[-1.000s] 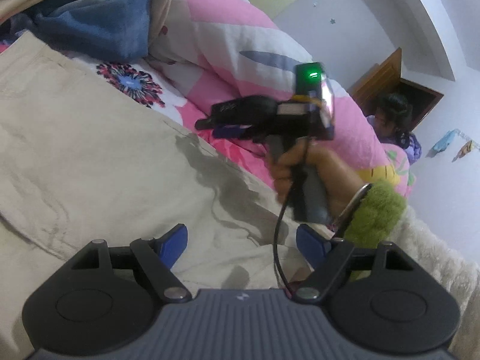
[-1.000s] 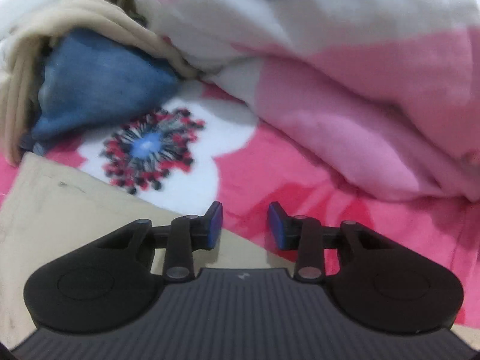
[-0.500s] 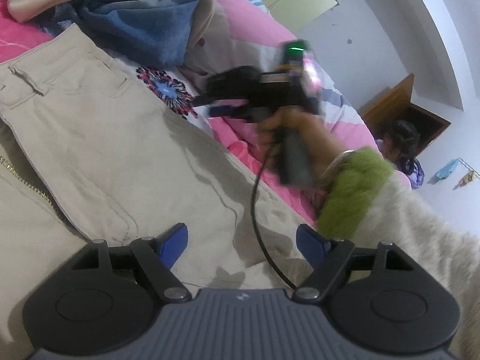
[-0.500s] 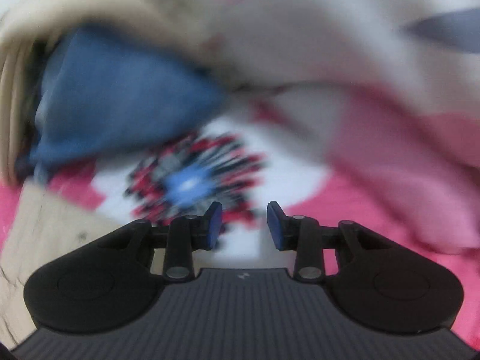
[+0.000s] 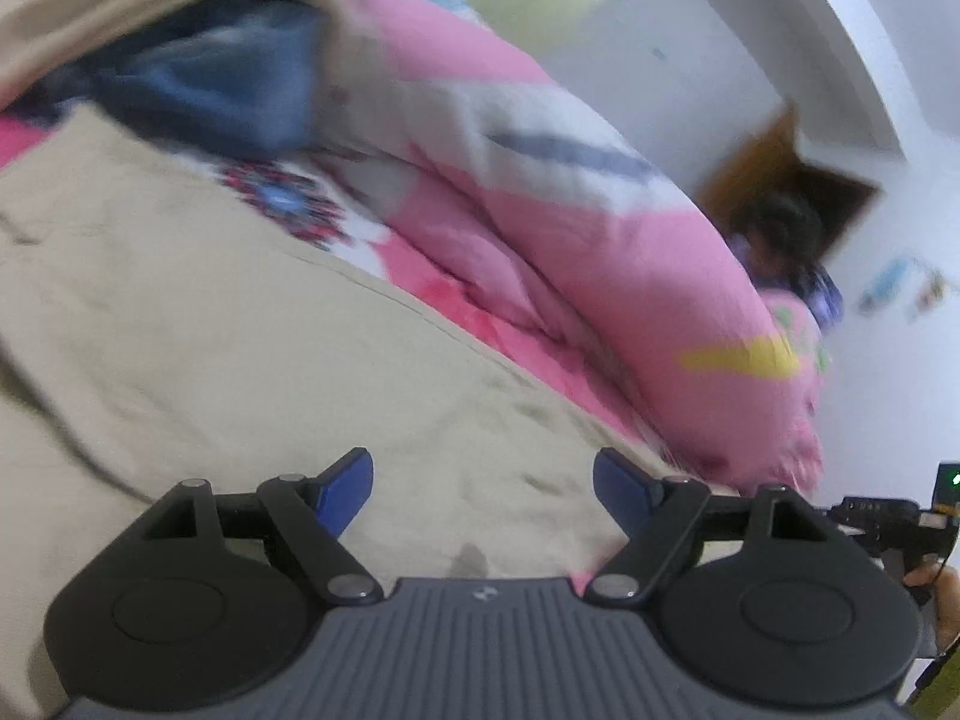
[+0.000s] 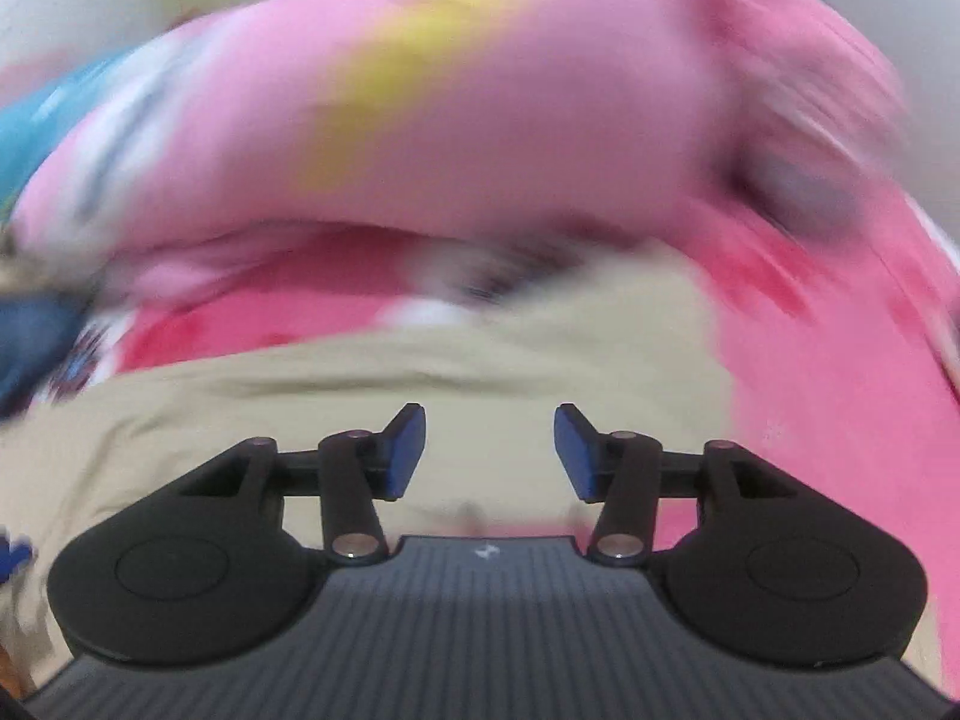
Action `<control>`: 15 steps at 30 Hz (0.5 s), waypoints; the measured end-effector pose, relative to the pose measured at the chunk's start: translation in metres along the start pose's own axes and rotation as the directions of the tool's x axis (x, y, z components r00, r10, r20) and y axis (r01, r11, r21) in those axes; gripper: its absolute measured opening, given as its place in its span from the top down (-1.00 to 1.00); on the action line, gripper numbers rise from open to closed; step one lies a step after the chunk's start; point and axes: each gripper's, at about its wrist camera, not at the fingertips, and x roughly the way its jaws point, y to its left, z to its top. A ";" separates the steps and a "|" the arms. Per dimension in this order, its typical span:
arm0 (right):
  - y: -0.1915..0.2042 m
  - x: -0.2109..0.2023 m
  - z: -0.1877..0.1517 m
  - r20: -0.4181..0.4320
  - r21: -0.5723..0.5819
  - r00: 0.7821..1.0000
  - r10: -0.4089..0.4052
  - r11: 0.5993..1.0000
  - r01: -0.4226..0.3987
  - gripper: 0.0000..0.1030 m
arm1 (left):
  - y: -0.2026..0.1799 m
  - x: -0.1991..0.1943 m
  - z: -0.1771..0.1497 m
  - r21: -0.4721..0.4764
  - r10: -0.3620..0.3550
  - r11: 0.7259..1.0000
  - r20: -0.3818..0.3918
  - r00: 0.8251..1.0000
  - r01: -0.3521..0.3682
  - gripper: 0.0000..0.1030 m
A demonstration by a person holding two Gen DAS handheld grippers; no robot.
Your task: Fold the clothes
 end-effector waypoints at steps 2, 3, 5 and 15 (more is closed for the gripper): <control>-0.048 0.006 -0.009 -0.023 0.129 0.999 -0.024 0.991 0.027 0.05 | -0.017 0.012 -0.001 0.045 -0.041 0.998 -0.038 0.998 0.043 -0.58; -0.065 0.009 -0.013 -0.028 0.161 0.999 -0.028 0.986 0.033 0.05 | -0.030 0.018 -0.002 0.073 -0.048 0.996 -0.057 0.997 0.052 -0.58; -0.093 0.017 -0.018 -0.034 0.212 0.999 -0.033 0.976 0.040 0.05 | -0.053 0.031 -0.003 0.118 -0.058 0.991 -0.091 0.994 0.069 -0.58; -0.113 0.095 -0.007 -0.005 0.182 0.995 0.100 0.978 -0.097 -0.06 | -0.157 0.120 -0.037 0.345 -0.052 0.925 -0.303 0.952 0.160 -0.58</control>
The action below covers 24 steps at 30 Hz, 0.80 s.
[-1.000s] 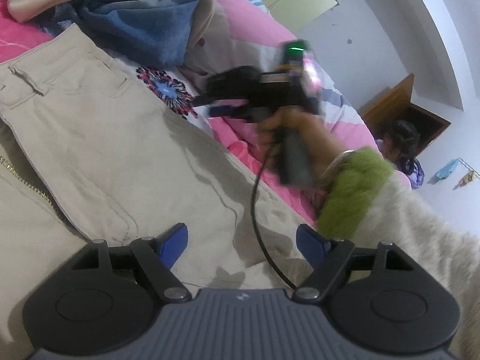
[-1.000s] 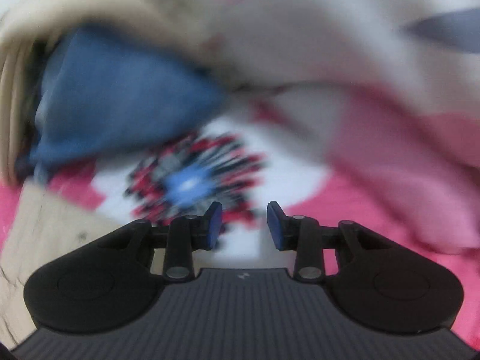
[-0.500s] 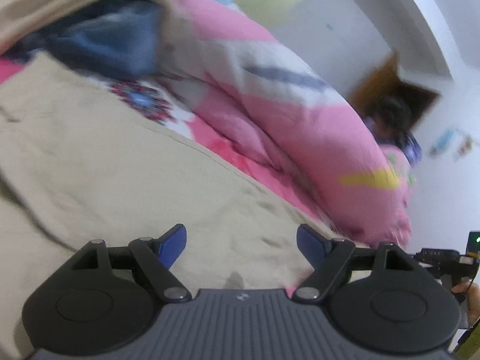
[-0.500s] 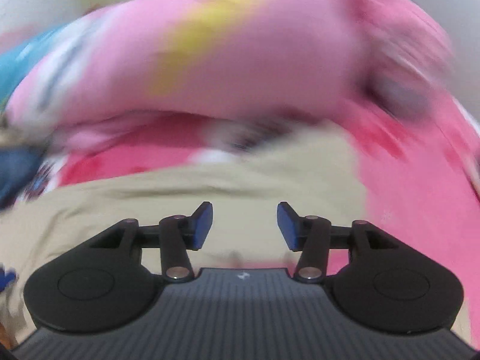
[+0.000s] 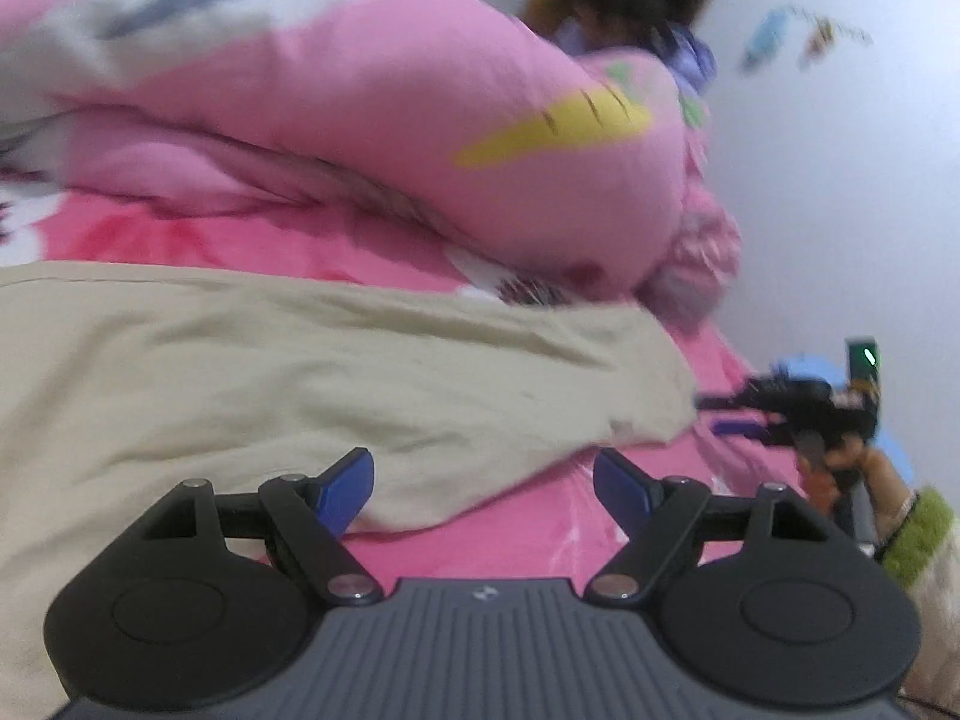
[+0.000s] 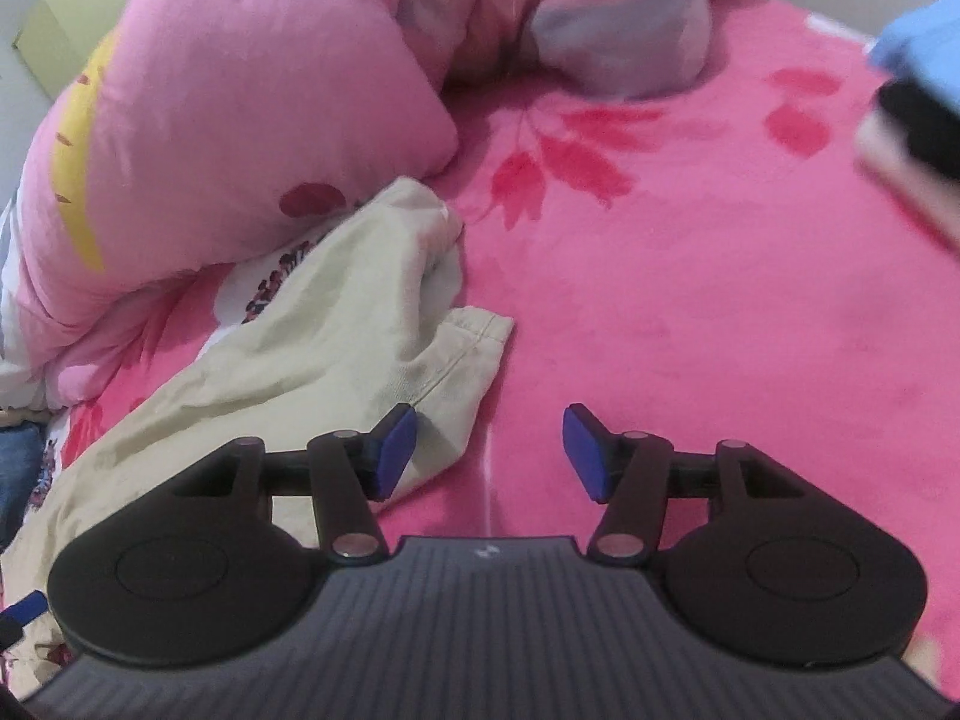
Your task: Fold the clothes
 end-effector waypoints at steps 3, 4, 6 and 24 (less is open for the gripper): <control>0.005 0.008 -0.001 0.029 -0.071 0.999 0.024 0.997 -0.022 0.21 | -0.011 0.019 -0.003 0.036 -0.009 0.999 -0.023 1.000 0.010 -0.58; 0.008 0.007 0.001 0.031 -0.082 0.998 0.046 0.996 -0.043 0.77 | -0.012 0.023 -0.005 0.038 -0.011 0.999 -0.027 1.000 0.012 -0.58; 0.018 0.001 0.002 0.069 -0.096 0.995 0.072 0.993 -0.065 0.92 | -0.005 0.031 -0.009 0.015 -0.014 1.000 -0.031 0.999 0.014 -0.58; 0.176 0.020 -0.103 0.117 -0.805 0.991 0.062 0.590 0.058 0.93 | 0.046 0.033 -0.021 -0.147 -0.111 0.982 0.037 0.993 0.115 -0.58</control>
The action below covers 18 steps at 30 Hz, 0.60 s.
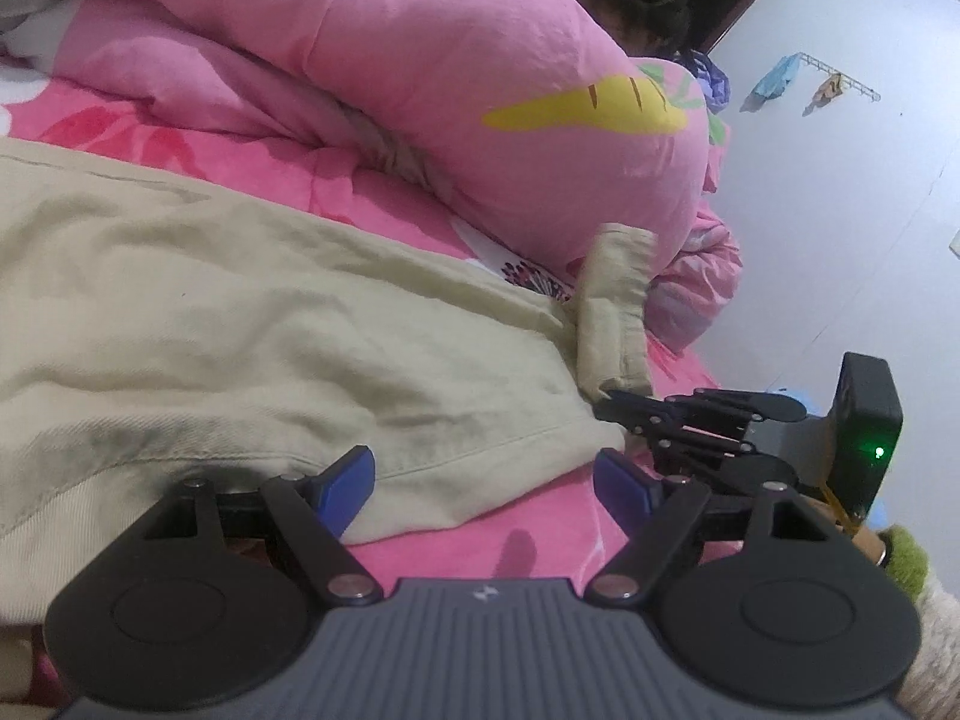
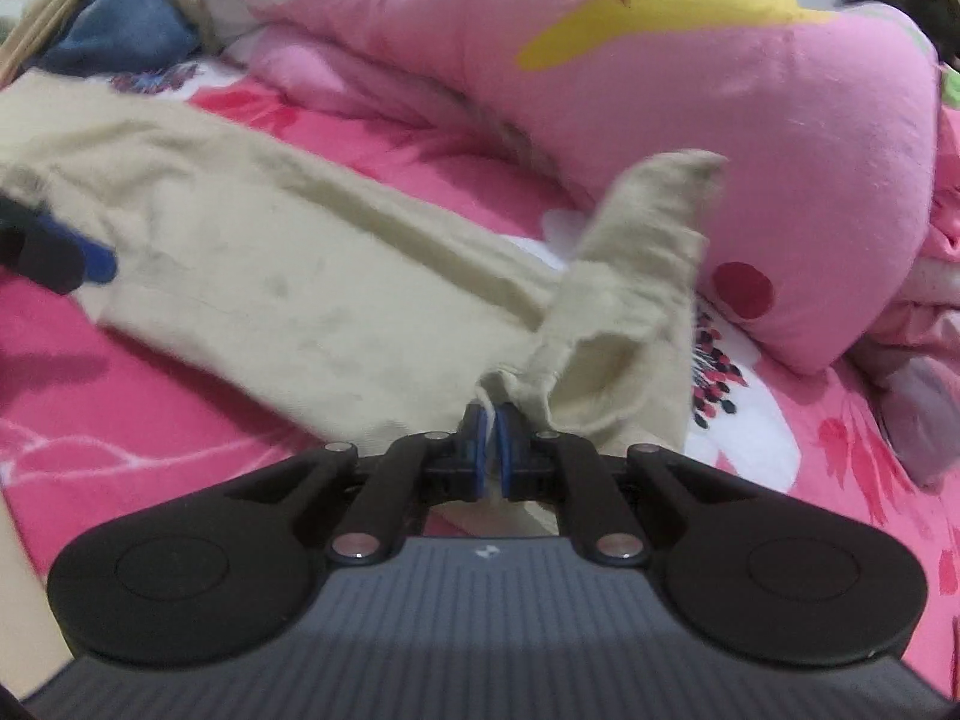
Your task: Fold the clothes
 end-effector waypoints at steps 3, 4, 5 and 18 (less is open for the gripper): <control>-0.036 -0.015 -0.005 0.019 0.143 0.993 -0.116 0.983 0.112 0.94 | 0.000 0.000 -0.001 0.002 -0.002 1.000 0.003 1.000 0.002 -0.58; -0.054 -0.022 -0.010 0.010 0.214 0.986 -0.165 0.964 0.159 0.94 | 0.000 0.000 -0.001 0.003 -0.003 1.000 0.004 1.000 0.003 -0.58; -0.073 -0.027 -0.017 -0.011 0.284 0.977 -0.212 0.936 0.207 0.94 | 0.000 0.000 -0.001 0.005 -0.003 1.000 0.005 1.000 0.003 -0.58; -0.170 -0.077 -0.092 -0.137 0.715 0.959 -0.246 0.645 0.268 0.84 | -0.006 -0.007 0.001 0.017 -0.026 1.000 0.020 0.999 0.026 -0.58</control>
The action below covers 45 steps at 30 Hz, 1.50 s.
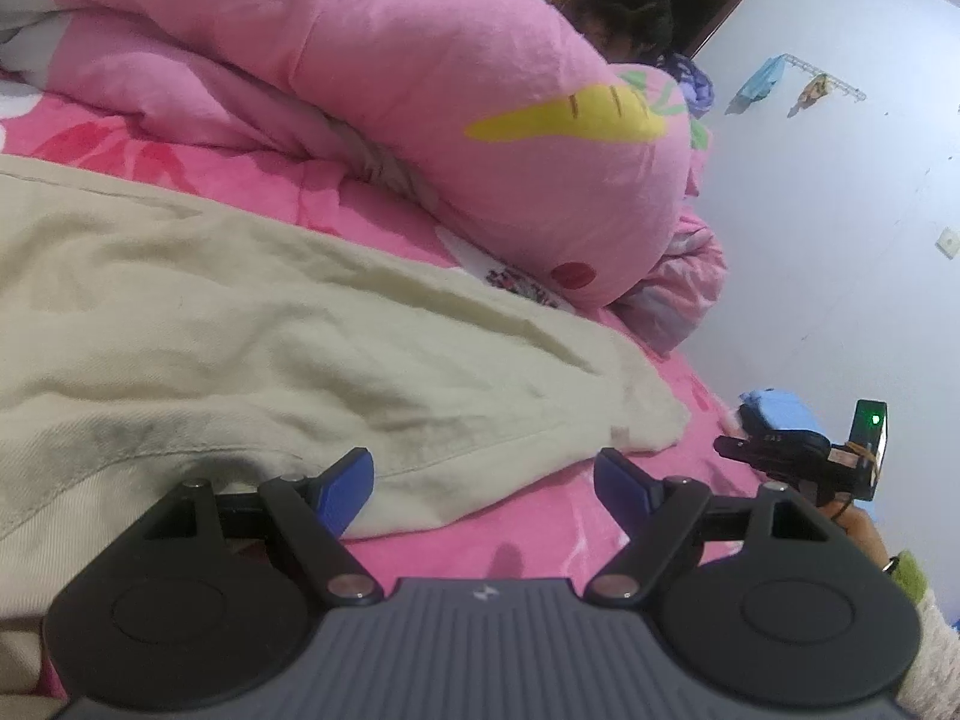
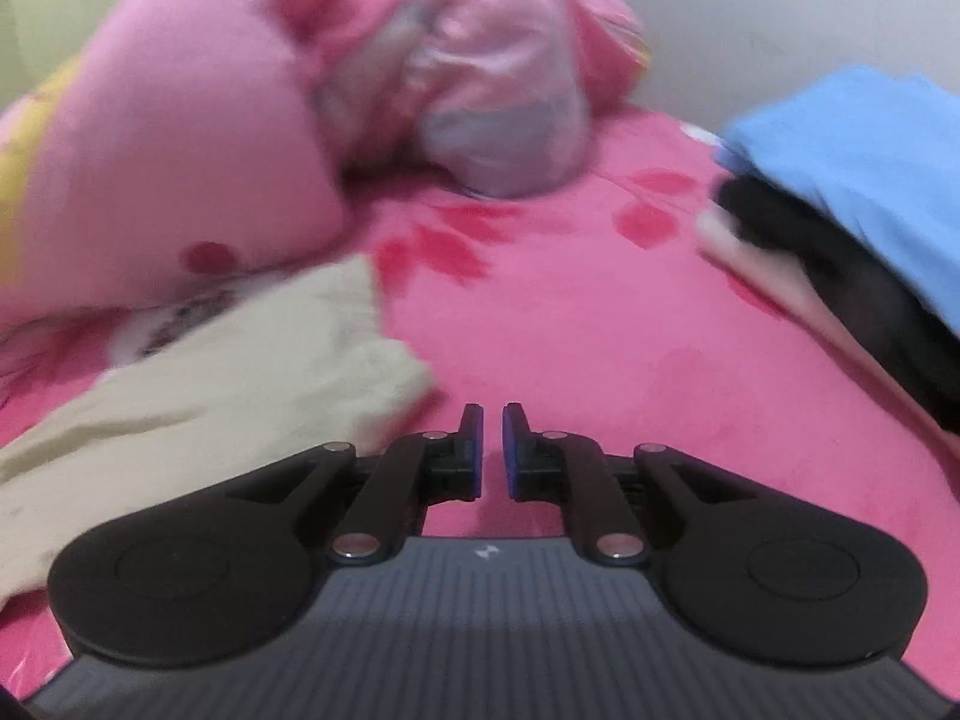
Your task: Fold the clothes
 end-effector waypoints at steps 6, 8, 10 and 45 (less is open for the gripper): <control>0.062 0.007 -0.005 -0.088 -0.181 0.963 0.255 0.947 -0.267 0.45 | -0.001 0.005 -0.002 0.011 -0.001 1.000 -0.017 1.000 0.002 -0.58; 0.077 0.023 -0.010 -0.167 -0.195 0.941 0.295 0.925 -0.325 0.36 | 0.000 0.007 -0.003 0.012 0.000 1.000 -0.023 1.000 0.000 -0.59; 0.063 0.041 -0.008 -0.210 -0.113 0.934 0.290 0.941 -0.318 0.36 | 0.002 0.007 -0.004 0.007 -0.005 1.000 -0.023 1.000 0.005 -0.59; -0.068 0.067 0.023 -0.070 0.322 0.992 0.100 0.944 -0.072 0.67 | 0.010 0.007 -0.006 -0.026 -0.051 0.998 -0.008 0.999 0.051 -0.61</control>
